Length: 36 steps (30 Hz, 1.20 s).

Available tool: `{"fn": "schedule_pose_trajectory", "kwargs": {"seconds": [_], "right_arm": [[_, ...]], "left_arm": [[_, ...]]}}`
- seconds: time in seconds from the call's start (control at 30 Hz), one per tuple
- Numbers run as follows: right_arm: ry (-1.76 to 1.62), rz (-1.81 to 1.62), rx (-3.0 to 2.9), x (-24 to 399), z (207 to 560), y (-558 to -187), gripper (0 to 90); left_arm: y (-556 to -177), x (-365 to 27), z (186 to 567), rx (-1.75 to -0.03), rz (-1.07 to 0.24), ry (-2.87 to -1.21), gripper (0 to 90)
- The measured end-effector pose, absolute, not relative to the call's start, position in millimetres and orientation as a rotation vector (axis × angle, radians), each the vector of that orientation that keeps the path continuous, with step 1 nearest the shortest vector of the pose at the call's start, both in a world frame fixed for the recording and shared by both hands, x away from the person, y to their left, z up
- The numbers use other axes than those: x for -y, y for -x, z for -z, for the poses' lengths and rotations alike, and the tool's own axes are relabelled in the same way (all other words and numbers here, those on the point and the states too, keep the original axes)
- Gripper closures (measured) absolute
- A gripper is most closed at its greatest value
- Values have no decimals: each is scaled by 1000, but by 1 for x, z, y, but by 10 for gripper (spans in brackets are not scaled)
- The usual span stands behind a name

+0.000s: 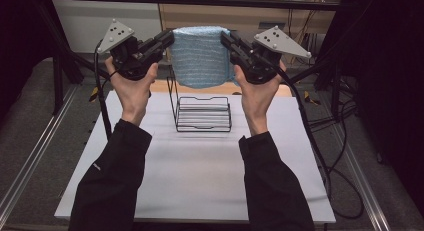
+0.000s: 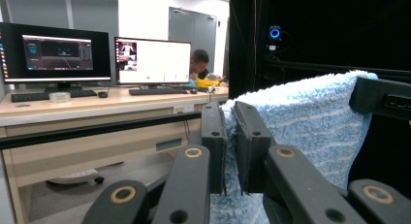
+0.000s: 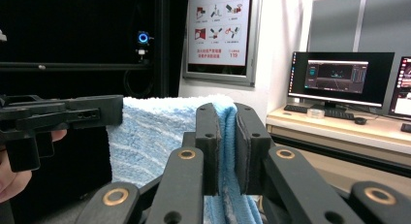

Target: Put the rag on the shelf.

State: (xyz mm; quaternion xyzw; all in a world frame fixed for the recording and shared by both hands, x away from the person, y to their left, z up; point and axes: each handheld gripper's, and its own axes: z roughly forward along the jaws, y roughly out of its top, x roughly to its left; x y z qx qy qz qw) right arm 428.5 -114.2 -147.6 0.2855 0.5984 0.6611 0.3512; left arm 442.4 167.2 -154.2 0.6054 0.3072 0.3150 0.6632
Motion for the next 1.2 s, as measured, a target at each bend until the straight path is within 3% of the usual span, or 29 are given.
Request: {"fn": "schedule_pose_trajectory", "kwargs": {"seconds": [0.57,1.2], "right_arm": [[-724,-1738,-1540,109,138,-457,822],[-781,-1707,-1585,103,155,-491,822]], "left_arm": [[-466,-169,145,-724,-732,-1327,833],[-496,-169,158,-766,-761,-1355,833]]}}
